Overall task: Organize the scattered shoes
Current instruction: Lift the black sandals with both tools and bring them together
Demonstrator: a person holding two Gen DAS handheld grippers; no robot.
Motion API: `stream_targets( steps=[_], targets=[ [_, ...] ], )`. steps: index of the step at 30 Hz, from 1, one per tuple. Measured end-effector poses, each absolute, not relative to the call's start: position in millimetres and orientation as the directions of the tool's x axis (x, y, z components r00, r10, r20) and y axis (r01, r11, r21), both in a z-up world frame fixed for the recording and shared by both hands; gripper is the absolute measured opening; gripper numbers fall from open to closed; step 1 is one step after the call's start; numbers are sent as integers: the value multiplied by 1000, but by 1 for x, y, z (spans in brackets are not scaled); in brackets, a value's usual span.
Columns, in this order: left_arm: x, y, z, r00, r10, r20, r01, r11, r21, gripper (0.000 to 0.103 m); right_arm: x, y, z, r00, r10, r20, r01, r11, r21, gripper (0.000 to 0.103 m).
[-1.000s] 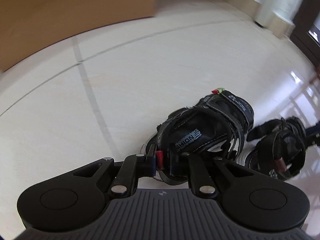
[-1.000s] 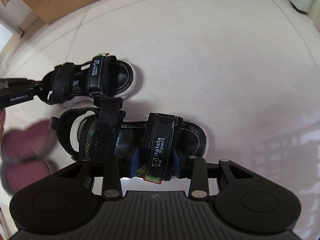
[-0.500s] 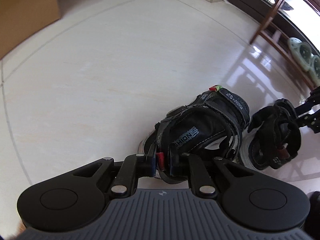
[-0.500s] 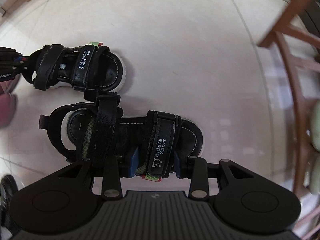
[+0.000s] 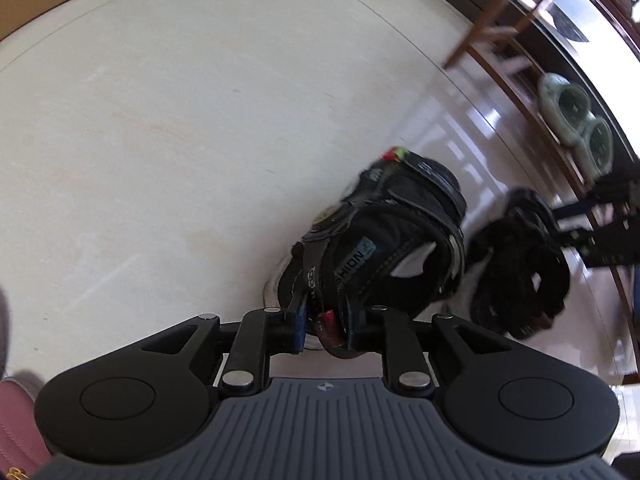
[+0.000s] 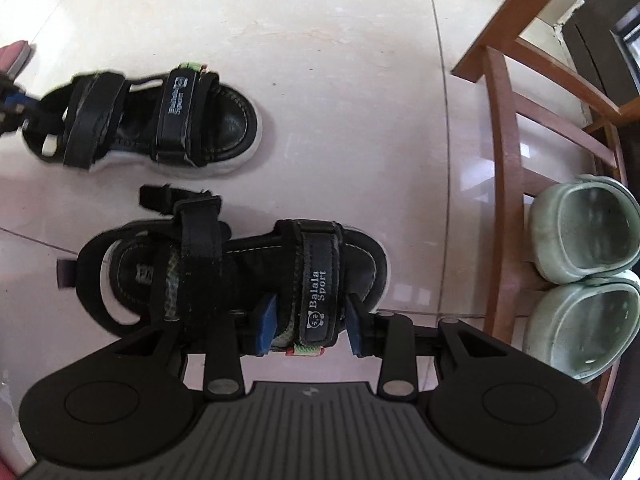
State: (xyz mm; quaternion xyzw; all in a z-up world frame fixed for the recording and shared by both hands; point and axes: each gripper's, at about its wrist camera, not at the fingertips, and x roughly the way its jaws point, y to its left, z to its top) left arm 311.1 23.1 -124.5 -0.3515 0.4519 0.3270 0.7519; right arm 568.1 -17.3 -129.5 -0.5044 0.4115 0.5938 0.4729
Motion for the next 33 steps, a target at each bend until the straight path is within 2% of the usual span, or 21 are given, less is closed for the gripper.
stream_targets(
  steps=[3,8,12,17,25,30,32,33],
  targets=[
    [314,17,-125,378,170,-910,-792,569,-223,24,567,-18,-126,-45,153,-987,-977,-211,11,48],
    [308,25,-120,391,166,-905,-781,580,-231,34,558,-25,-108,-46,181,-982,-984,-178,13,57],
    [308,25,-109,396,188,-899,-743,640,-194,39,541,-40,-91,-37,232,-972,-990,-138,4,57],
    [307,26,-102,398,180,-900,-703,690,-173,40,532,-52,-61,-136,284,-949,-987,-119,106,57],
    [308,30,-105,395,148,-907,-685,705,-184,39,500,-54,-71,-260,259,-930,-963,-136,231,57],
    [310,27,-103,409,123,-904,-676,706,-210,39,486,-51,-84,-339,235,-911,-940,-115,320,53],
    [312,24,-102,414,108,-904,-667,712,-220,39,480,-53,-91,-349,214,-912,-937,-116,331,43],
    [314,23,-103,412,106,-905,-662,717,-217,39,478,-54,-94,-352,203,-914,-935,-117,334,42]
  ],
)
